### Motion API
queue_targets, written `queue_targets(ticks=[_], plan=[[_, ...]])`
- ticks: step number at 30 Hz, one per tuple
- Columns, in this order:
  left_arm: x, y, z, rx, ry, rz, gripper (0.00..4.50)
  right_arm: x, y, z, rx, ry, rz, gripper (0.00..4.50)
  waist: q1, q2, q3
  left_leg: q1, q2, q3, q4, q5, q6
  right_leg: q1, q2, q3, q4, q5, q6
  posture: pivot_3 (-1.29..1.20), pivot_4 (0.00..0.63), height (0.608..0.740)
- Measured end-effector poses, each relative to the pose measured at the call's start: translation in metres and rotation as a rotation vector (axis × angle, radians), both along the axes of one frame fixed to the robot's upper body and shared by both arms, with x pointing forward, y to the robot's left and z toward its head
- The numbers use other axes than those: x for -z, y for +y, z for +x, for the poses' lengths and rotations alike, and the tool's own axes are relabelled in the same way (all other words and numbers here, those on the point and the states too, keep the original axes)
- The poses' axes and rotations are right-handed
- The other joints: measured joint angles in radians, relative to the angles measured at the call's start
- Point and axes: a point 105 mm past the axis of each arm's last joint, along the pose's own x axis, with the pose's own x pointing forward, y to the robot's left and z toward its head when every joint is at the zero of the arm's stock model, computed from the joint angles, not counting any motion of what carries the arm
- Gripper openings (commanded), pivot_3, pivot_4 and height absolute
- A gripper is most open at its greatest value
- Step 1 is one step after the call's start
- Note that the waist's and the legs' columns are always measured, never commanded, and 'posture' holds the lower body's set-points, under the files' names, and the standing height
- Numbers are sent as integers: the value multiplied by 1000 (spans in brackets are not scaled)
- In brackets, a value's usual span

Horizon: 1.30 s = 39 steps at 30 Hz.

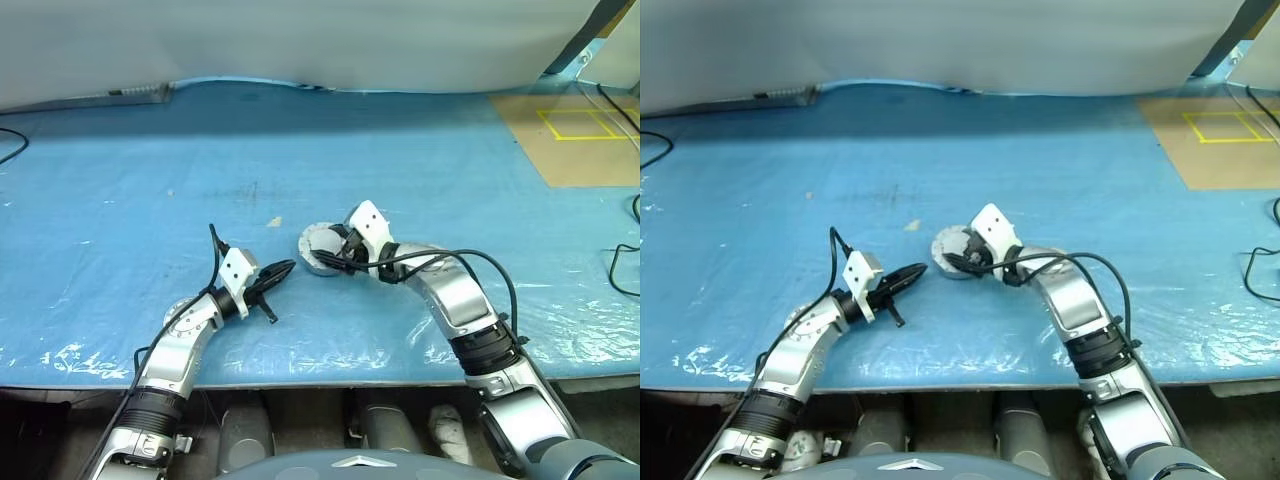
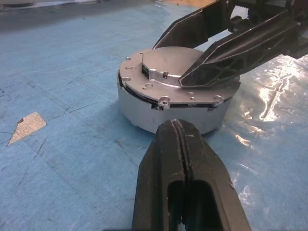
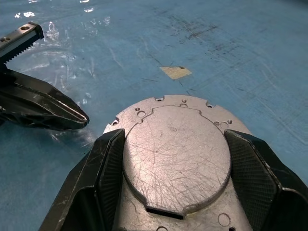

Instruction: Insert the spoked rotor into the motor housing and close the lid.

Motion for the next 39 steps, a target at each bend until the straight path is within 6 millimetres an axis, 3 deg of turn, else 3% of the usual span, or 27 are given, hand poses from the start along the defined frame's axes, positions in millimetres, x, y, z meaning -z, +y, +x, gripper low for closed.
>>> queue_targets(ticks=[9,30,39], plan=[[0,-1,0,-3,0,-4,0,-1,-2,1,-16,10,-42,2924,0,0,0,0,0,0,0,0,0,0,0,0,0,0,0,0,150,740],[0,0,1,-8,0,-3,0,7,2,4,72,-13,92,2924,-1,0,0,3,0,0,0,0,0,3,0,1,1,0,0,0,150,740],[0,1,1,-8,0,-1,0,8,4,5,52,-10,47,2924,-1,0,0,4,0,0,0,0,0,6,0,1,0,0,1,0,150,740]])
